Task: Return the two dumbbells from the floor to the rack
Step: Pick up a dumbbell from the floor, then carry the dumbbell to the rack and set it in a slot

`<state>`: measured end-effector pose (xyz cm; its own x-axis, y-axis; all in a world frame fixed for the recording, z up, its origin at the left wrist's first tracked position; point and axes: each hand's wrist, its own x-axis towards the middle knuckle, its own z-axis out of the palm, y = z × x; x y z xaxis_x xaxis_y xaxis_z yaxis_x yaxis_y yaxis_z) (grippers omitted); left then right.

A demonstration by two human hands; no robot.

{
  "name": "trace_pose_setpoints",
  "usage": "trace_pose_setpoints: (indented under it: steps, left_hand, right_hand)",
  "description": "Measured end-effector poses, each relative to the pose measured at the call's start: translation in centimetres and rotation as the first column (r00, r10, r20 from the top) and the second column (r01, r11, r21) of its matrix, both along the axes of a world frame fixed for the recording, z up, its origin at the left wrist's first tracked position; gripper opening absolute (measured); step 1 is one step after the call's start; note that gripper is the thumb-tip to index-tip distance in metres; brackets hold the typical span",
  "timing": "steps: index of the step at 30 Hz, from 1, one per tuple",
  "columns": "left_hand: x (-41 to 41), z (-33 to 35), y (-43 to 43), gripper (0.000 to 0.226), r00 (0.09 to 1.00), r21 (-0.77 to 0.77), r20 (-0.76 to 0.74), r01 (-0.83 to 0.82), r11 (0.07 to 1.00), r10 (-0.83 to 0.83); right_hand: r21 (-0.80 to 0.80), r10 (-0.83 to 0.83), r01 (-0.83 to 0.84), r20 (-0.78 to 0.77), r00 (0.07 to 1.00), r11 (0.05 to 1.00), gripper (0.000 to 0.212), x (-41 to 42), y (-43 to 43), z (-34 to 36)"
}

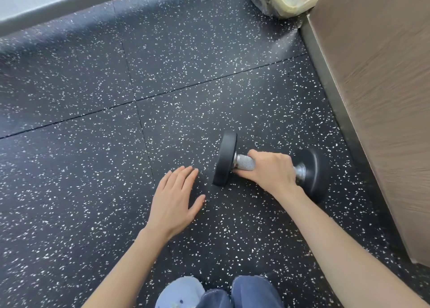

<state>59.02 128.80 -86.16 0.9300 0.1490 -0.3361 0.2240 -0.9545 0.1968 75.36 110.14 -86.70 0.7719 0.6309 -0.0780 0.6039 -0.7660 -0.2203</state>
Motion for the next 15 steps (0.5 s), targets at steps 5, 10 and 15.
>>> trace_pose_setpoints:
  steps: [5,10,15]
  left_hand:
    - [-1.0,2.6,1.3,0.060,0.999,0.006,-0.036,0.006,1.000,-0.006]
    - [-2.5,9.8,2.2,0.063,0.999,0.016,-0.052,0.009,1.000,-0.008]
    - [-4.2,20.4,1.9,0.062,0.999,-0.013,0.011,-0.034,0.999,0.034]
  right_hand:
    - [-0.092,-0.068,0.045,-0.262,0.963,0.995,0.049,-1.4,0.3,3.8]
    - [-0.098,-0.035,-0.003,-0.391,0.920,0.995,0.050,-3.0,0.9,11.7]
    - [-0.150,-0.058,-0.019,-0.491,0.869,0.989,0.054,-5.4,1.5,22.4]
